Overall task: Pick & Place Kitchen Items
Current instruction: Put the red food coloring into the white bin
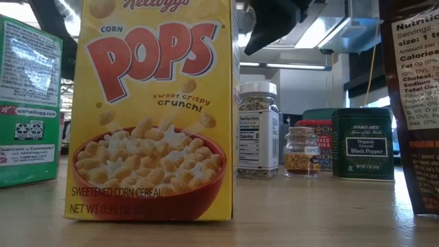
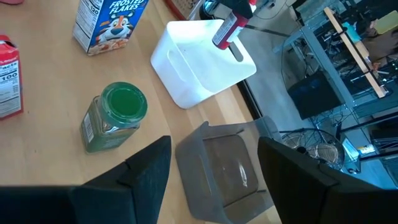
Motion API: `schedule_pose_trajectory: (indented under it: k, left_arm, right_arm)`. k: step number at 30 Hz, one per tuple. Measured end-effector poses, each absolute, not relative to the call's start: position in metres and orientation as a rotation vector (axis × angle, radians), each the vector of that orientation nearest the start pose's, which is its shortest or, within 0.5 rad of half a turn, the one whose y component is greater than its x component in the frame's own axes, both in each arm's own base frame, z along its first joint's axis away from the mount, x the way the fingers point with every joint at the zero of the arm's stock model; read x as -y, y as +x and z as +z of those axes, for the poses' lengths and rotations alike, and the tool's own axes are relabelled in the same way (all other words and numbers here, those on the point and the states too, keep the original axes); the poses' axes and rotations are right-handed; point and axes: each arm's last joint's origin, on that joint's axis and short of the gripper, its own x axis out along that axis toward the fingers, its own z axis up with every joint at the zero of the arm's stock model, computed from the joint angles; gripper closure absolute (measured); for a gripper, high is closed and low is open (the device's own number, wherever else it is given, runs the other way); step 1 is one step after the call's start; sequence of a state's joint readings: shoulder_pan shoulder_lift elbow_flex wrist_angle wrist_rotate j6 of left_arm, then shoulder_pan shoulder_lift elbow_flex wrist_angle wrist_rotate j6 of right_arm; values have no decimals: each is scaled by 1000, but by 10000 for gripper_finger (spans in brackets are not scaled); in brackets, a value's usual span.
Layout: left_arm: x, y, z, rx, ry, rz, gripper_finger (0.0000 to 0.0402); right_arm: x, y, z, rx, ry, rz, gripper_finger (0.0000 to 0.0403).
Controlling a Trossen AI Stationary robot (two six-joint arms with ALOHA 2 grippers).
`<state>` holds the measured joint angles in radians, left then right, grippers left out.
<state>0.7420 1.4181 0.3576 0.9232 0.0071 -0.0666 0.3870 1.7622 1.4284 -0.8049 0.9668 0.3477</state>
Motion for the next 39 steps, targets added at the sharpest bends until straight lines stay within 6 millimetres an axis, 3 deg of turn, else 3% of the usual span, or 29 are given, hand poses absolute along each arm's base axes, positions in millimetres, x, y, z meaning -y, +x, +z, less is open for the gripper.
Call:
schedule_pose_trajectory:
  k: [10,17,22,39]
  left_arm:
    - [-153,197,171,-78,-96,708,287]
    - [-150,218,182,-157,-72,633,287]
    - [-152,220,185,-149,-84,636,287]
    - [-162,236,134,-207,-170,612,287]
  right_arm:
    - [-113,339,263,-787,-414,-647,161]
    - [-113,340,263,-786,-416,-645,161]
    - [-113,340,263,-785,-416,-645,161]
    - [-113,340,263,-780,-411,-645,161]
